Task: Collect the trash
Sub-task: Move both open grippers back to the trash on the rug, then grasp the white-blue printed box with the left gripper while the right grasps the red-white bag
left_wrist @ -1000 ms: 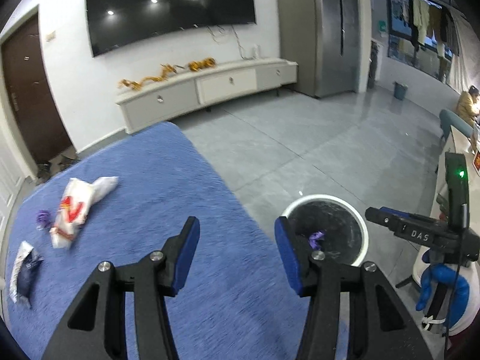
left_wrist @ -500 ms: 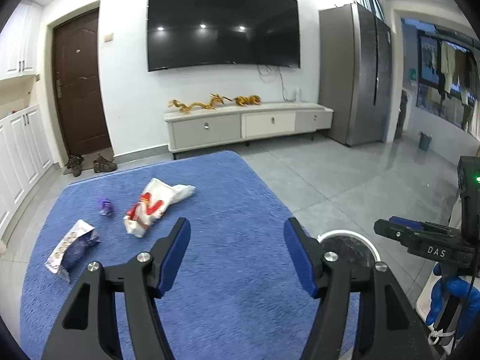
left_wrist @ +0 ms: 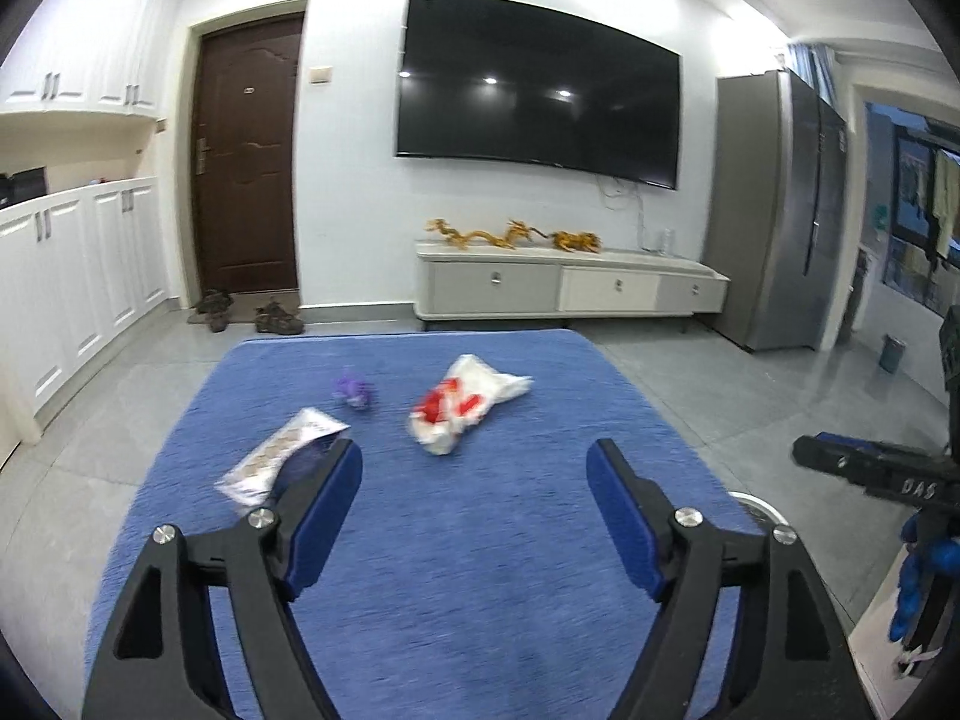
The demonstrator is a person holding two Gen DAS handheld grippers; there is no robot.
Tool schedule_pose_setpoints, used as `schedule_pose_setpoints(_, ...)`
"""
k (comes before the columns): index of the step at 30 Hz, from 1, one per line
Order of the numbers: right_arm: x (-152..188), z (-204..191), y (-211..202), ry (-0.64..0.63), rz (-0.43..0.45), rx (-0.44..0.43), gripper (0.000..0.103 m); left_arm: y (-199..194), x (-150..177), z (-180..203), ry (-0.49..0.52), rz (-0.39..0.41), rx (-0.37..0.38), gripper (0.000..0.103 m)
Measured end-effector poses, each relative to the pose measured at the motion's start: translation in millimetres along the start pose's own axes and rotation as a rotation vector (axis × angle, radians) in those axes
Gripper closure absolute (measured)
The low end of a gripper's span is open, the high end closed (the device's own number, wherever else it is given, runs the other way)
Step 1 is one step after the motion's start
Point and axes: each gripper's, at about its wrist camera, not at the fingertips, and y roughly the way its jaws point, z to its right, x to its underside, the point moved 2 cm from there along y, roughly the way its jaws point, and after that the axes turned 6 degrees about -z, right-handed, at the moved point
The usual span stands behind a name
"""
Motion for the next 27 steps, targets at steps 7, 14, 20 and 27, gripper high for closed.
schedule_pose_setpoints(7, -15.3, -43.6, 11.7, -0.07, -0.027, -0.036, 0.044, 4.7, 10.5, -69.8, -0.004, -0.015, -0.092, 0.017)
schedule_pose_setpoints(14, -39.2, -76.8, 67.8, -0.085, -0.118, -0.099, 0.038, 61.2, 10.5, -127.7, -0.011, -0.106, -0.142, 0.014)
schedule_pose_setpoints(20, -62.8, -94.1, 143.5, 0.0, -0.203, -0.175, 0.034, 118.0, 8.4, -145.3, 0.014, -0.182, -0.144, 0.014)
schedule_pose_setpoints(27, -89.9, -105.9, 230.7, 0.081, -0.27, -0.181, 0.03, 167.2, 4.2, -154.7, 0.043, -0.241, -0.147, 0.014)
